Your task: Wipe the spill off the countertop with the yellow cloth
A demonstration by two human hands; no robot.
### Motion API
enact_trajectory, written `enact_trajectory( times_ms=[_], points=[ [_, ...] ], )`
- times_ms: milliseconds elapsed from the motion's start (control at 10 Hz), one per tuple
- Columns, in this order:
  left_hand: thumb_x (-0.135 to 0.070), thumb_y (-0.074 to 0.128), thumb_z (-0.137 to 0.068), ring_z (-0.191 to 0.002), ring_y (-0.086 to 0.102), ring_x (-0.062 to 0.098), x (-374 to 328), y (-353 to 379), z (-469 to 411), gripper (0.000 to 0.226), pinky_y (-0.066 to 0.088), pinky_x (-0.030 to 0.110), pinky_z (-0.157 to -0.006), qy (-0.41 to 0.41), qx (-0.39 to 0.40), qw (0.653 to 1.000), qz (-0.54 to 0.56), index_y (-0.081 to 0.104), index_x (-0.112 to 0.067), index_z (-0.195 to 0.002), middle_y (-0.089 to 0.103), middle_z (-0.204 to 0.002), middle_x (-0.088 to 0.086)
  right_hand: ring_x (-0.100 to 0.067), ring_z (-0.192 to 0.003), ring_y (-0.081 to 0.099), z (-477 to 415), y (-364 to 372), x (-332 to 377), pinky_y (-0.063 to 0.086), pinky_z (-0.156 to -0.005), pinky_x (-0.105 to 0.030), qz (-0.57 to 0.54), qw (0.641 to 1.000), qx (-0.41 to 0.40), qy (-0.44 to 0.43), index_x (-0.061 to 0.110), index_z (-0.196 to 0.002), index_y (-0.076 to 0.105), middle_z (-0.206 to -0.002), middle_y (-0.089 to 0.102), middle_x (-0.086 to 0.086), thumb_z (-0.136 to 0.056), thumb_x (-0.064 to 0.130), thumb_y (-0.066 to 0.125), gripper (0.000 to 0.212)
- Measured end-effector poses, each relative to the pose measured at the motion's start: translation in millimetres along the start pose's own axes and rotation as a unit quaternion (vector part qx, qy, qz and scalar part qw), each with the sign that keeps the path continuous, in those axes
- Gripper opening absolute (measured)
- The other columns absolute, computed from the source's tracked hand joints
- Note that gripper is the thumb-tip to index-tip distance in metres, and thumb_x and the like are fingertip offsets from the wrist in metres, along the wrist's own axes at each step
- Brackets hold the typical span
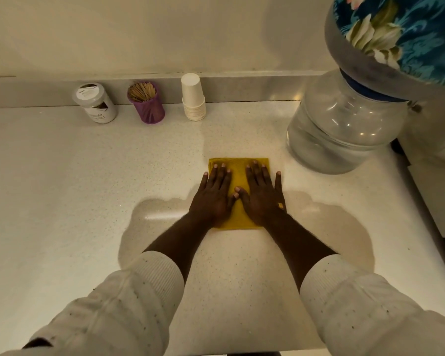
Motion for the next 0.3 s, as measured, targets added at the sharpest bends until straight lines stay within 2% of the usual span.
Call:
enact_trajectory(
  times_ms=[100,200,300],
  points=[
    [-0.052,0.030,-0.105,-0.156,-0.004,0.029,-1,-10,8,0.074,0.000,0.047,-0.127,0.006,-0.003,1.000,0.004,0.008,-0.008,-0.160,0.003,-0.169,0.015,-0.024,-0.156,-0.012,7,-5,4,-0.010,-0.123,-0.057,-0.008,1.000,0.007,0.005,0.018,-0.162,-0.006,-0.171,-0.010,-0.006,-0.097,0.070,0.009,0.085],
    [-0.053,0.032,-0.104,-0.156,0.002,0.032,-3,-26,20,0.076,0.005,0.049,-0.127,0.021,-0.028,0.999,-0.009,0.012,-0.004,-0.159,0.009,-0.168,0.018,-0.024,-0.156,-0.011,19,-10,14,-0.008,-0.124,-0.056,-0.017,1.000,0.000,0.001,0.016,-0.162,-0.005,-0.171,-0.008,-0.007,-0.100,0.068,0.014,0.083],
    [-0.057,0.027,-0.104,-0.156,-0.003,0.029,-5,-34,26,0.078,0.001,0.046,-0.127,0.027,-0.031,0.999,-0.033,0.008,-0.007,-0.160,0.005,-0.169,0.015,-0.025,-0.156,-0.008,25,-18,24,-0.006,-0.124,-0.056,-0.022,1.000,-0.018,-0.011,0.015,-0.162,-0.004,-0.171,-0.006,-0.008,-0.096,0.071,0.006,0.088]
  ],
)
Point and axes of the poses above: each hand's wrist, its own z-axis away from the middle knuckle, its own y-axis out of the palm, x = y × z, the point moved 10 cm from there along -z, towards the middle knuckle
